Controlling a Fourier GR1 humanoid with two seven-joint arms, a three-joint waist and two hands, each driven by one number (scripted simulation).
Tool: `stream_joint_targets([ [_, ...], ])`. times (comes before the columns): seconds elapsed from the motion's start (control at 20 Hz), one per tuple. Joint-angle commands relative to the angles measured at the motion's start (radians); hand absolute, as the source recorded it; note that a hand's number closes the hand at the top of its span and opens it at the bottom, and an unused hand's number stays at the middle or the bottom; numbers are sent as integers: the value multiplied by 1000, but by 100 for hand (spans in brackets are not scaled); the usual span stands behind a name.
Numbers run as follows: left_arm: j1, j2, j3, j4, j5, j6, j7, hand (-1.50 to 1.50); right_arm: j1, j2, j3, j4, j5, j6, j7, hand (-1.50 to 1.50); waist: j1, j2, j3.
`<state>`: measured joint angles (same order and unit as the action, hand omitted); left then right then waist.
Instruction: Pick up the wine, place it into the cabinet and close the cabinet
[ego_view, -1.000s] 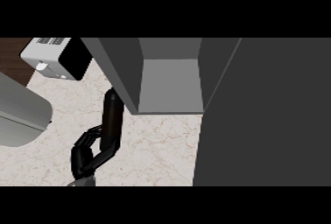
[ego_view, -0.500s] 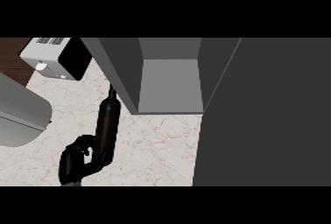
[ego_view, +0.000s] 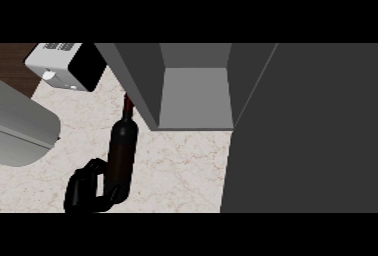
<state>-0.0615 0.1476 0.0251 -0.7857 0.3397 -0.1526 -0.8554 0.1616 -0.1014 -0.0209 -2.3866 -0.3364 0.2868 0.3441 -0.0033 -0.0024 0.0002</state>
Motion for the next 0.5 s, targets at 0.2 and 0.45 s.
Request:
stream_joint_targets([
  [0.2,148,-45,-101,-351,-11,44,173,150,-37,-17,-19,-148,-81,-69,135,-150,7,-2,1],
  [0.45,172,-54,-129,-593,-11,155,349,150,1,13,18,-148,-32,-67,96,-150,3,-1,0],
])
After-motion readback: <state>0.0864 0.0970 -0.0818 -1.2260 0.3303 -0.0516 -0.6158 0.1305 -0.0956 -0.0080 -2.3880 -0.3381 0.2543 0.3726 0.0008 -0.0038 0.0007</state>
